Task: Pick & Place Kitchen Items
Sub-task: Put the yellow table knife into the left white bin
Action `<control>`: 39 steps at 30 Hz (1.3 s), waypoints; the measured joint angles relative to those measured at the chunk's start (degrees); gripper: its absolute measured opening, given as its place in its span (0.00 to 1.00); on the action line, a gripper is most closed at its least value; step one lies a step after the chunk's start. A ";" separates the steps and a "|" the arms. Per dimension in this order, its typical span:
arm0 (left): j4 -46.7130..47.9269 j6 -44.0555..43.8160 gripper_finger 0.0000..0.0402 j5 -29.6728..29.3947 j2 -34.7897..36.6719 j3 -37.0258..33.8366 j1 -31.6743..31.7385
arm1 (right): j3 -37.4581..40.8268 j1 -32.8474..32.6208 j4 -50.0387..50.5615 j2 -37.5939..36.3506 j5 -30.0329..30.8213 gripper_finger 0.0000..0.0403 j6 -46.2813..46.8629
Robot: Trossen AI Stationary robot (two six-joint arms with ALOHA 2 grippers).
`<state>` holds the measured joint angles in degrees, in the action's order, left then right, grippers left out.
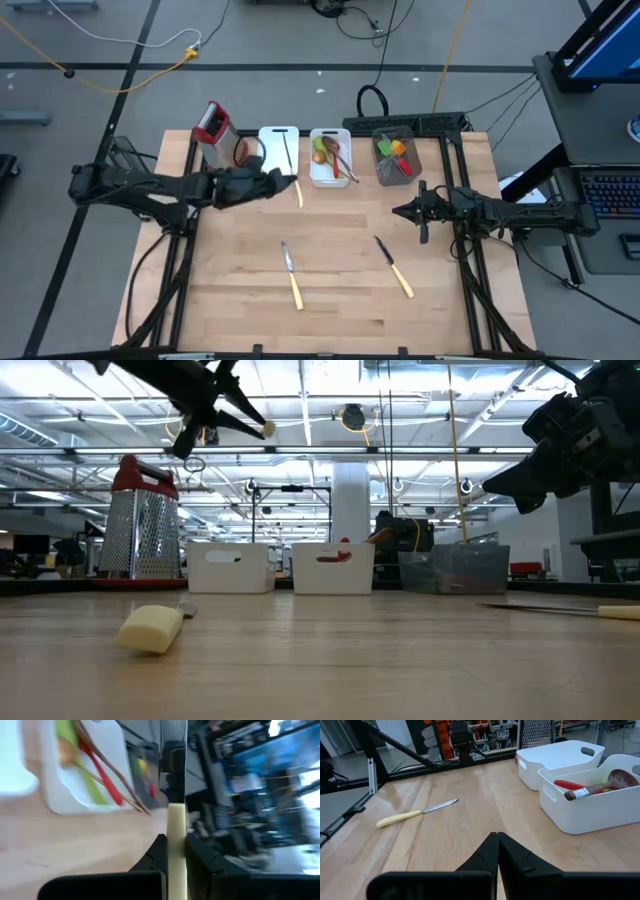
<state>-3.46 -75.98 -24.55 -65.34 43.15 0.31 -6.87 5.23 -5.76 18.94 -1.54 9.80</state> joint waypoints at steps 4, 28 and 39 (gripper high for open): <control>10.05 3.42 0.06 0.51 -2.23 7.42 2.96 | 0.00 0.00 0.00 0.00 -0.01 0.00 0.00; 69.79 15.49 0.06 5.89 -30.36 47.96 18.27 | 0.00 0.00 0.38 0.00 -0.03 0.00 -0.02; 88.08 20.85 0.06 19.05 -41.23 53.84 27.15 | 0.00 0.01 0.46 -0.02 -0.04 0.00 -0.02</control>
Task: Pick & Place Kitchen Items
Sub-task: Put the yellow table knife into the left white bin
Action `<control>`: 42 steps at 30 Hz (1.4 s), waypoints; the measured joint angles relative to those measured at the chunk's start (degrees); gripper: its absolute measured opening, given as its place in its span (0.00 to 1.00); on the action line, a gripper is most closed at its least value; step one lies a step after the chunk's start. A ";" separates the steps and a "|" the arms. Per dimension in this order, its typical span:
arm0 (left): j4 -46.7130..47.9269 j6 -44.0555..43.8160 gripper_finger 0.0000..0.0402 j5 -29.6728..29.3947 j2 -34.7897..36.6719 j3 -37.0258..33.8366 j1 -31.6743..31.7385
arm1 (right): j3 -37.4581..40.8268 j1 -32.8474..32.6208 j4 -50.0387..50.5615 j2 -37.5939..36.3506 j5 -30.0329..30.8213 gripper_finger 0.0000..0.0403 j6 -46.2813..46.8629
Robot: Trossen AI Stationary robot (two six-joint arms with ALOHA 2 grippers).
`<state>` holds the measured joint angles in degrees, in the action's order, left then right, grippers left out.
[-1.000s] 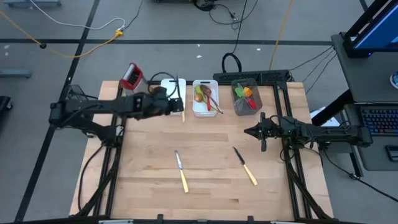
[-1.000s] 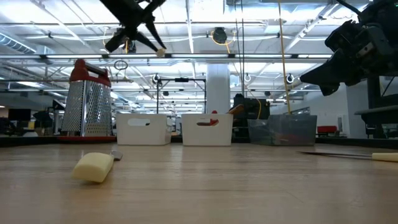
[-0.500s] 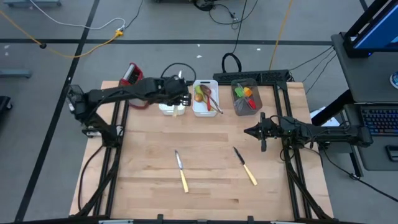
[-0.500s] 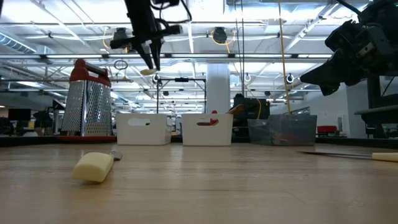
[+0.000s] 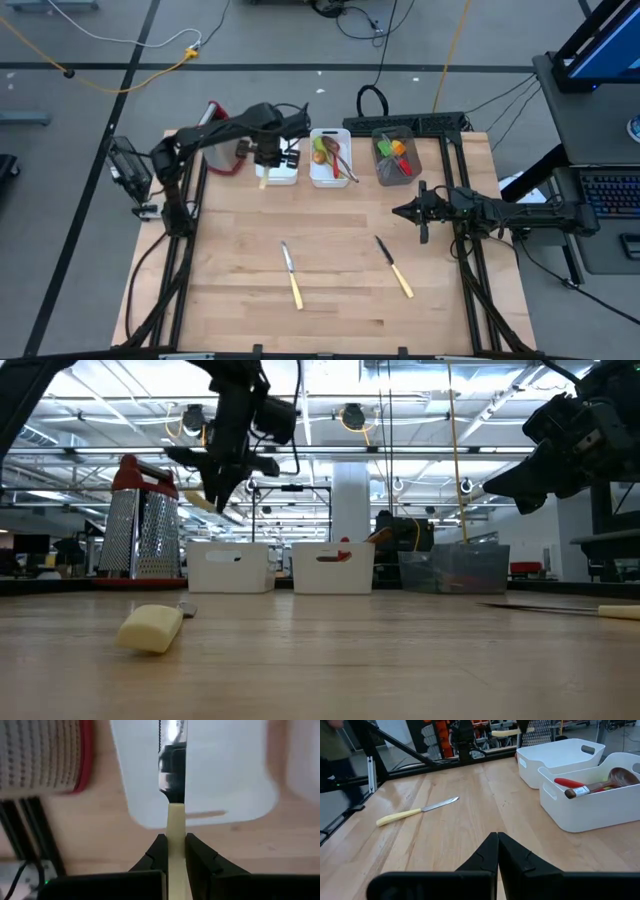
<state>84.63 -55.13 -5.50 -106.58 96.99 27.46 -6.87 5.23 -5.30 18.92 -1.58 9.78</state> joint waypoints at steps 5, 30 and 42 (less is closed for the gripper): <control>1.27 1.03 0.06 4.23 -1.86 0.01 2.68 | 0.00 -0.02 0.00 0.02 -0.02 0.00 0.00; -5.67 -1.08 0.06 18.15 -6.70 0.04 7.82 | 0.00 -0.02 0.45 0.02 -0.13 0.00 0.00; -6.30 -1.55 0.16 20.90 -6.72 0.04 10.32 | 0.00 -0.02 0.46 0.00 -0.13 0.00 0.00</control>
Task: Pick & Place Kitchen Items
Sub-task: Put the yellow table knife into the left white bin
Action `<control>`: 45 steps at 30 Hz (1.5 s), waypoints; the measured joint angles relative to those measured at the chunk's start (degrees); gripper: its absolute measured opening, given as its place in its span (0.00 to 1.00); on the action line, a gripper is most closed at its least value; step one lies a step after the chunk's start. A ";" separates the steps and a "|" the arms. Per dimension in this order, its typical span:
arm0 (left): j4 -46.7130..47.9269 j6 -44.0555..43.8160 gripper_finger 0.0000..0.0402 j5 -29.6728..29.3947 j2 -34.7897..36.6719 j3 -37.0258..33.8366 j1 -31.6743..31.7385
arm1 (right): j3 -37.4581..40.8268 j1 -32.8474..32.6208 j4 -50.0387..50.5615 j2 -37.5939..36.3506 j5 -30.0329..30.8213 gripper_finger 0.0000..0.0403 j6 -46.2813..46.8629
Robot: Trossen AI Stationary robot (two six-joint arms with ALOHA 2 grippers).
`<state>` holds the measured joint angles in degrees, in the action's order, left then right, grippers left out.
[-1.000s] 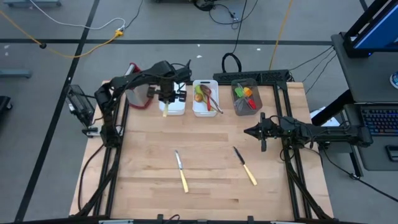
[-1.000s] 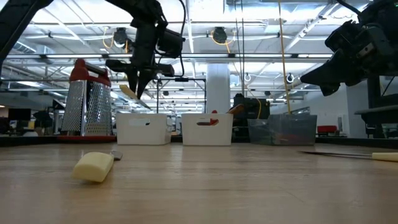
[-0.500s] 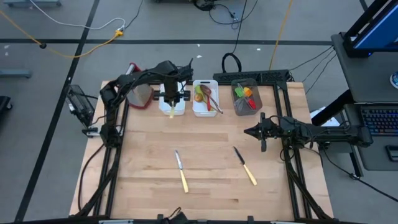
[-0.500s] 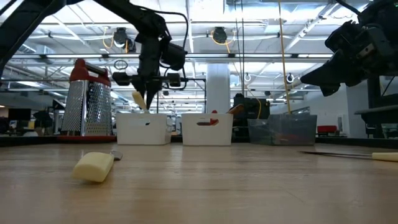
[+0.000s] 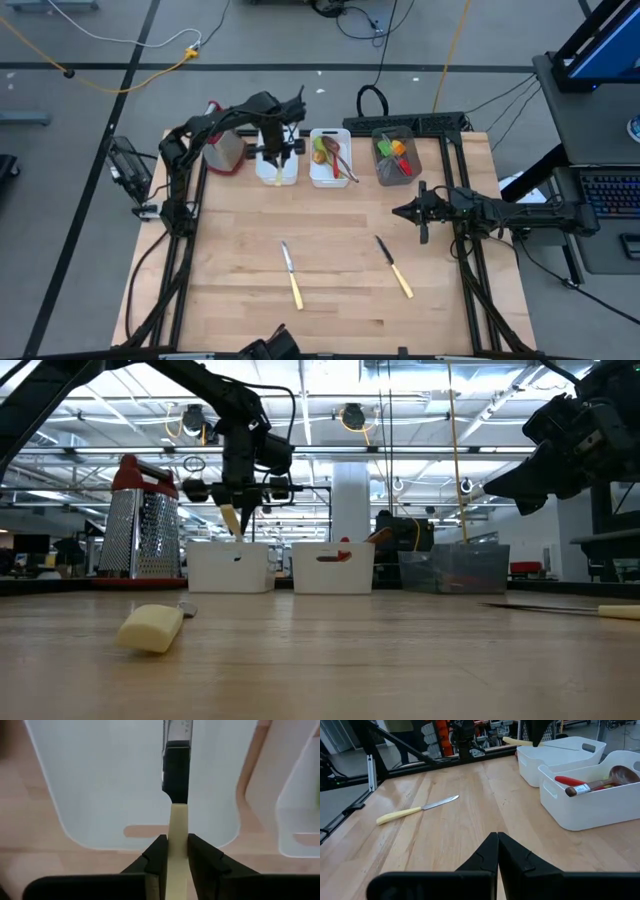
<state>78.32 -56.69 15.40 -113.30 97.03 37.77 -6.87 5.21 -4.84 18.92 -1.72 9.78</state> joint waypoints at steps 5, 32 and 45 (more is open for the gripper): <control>-3.36 -0.04 0.17 -0.33 0.00 0.00 0.09 | 0.00 0.00 -0.02 0.02 0.00 0.00 0.00; -5.64 2.04 0.33 -4.96 0.00 -0.02 1.58 | 0.00 -0.02 -0.02 0.01 -0.02 0.00 0.02; -6.45 2.70 0.50 -4.42 4.59 -0.07 1.91 | 0.00 0.00 -0.04 0.02 -0.02 0.00 0.02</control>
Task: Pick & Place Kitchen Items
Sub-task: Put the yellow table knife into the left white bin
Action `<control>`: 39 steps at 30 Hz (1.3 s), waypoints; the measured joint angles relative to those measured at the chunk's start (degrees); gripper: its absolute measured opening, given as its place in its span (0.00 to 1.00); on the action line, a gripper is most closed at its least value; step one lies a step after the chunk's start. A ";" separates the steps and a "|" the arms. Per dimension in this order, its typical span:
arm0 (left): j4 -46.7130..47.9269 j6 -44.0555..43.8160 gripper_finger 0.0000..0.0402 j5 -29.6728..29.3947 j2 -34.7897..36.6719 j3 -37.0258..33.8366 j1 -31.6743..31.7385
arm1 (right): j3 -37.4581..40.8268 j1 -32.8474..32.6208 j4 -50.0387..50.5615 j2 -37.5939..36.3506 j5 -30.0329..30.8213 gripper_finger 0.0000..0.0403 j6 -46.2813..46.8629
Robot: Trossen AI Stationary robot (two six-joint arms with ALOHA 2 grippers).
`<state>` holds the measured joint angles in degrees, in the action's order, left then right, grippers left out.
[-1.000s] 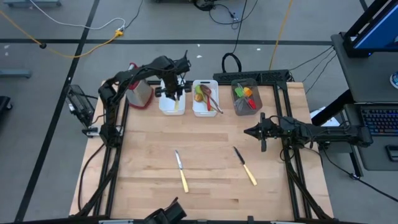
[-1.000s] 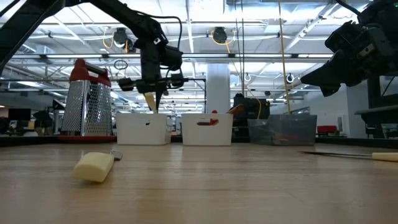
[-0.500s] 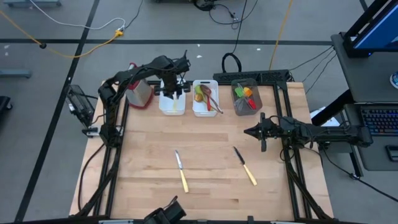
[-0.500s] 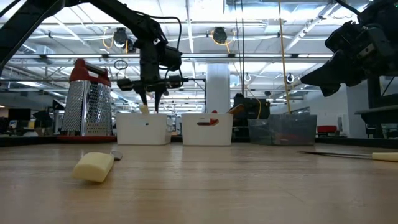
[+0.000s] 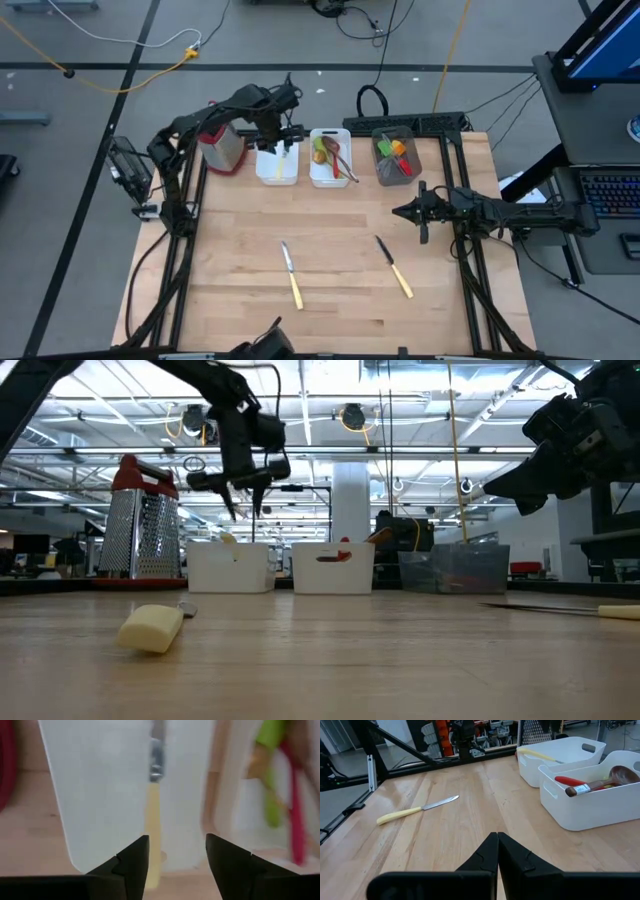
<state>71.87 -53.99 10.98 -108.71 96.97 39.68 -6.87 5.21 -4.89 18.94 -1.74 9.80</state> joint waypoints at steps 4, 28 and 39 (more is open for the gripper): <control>-3.19 -2.13 0.48 -0.09 3.85 0.00 -1.43 | 0.00 0.00 0.00 -0.02 0.00 0.00 0.00; -18.49 -17.48 0.46 -2.84 13.76 0.02 -31.32 | 0.00 0.00 0.02 0.00 0.00 0.00 -0.02; -18.38 -33.79 0.46 -13.24 13.72 0.02 -48.04 | 0.00 -0.02 0.02 -0.02 0.00 0.00 -0.02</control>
<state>53.48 -87.78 -2.26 -94.98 96.99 -8.36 -6.87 5.20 -4.86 18.92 -1.74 9.78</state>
